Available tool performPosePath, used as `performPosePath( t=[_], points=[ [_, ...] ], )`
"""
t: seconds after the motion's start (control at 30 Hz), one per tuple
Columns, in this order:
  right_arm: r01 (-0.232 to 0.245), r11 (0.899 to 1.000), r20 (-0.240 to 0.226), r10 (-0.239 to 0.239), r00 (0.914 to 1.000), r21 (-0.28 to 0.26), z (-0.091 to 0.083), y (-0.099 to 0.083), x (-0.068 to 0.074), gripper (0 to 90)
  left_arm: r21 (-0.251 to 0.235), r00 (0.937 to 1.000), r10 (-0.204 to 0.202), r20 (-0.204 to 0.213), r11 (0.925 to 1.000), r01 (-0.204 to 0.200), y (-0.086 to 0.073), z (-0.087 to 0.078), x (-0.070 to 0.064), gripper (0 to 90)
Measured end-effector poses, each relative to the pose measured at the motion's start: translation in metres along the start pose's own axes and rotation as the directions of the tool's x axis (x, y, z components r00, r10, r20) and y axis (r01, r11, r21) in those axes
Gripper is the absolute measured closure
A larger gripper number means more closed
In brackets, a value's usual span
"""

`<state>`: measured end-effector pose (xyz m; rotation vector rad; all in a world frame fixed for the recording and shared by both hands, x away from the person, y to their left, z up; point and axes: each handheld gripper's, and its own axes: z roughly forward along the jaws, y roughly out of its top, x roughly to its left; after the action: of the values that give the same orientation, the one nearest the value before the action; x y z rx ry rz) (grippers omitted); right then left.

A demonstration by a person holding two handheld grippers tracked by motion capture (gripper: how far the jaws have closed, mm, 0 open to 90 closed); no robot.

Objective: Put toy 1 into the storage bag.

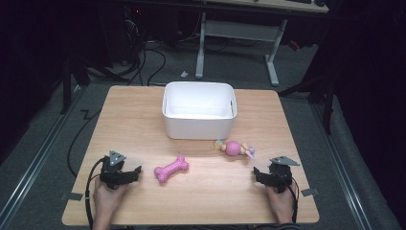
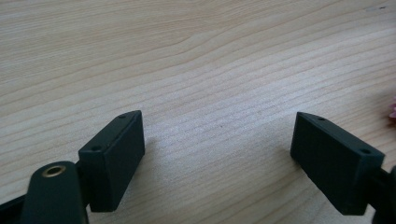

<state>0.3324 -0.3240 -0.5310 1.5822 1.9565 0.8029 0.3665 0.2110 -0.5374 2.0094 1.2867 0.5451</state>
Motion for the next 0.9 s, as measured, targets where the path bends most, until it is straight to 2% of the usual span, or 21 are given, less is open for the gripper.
performPosePath(
  t=[0.9],
  points=[
    [-0.004,1.0,0.008,0.004,1.0,-0.003,-0.0003,-0.0003,0.0015,19.4,-0.005,1.0,-0.004,0.004,1.0,0.004,-0.0007,-0.0014,0.0009,20.4]
  ],
)
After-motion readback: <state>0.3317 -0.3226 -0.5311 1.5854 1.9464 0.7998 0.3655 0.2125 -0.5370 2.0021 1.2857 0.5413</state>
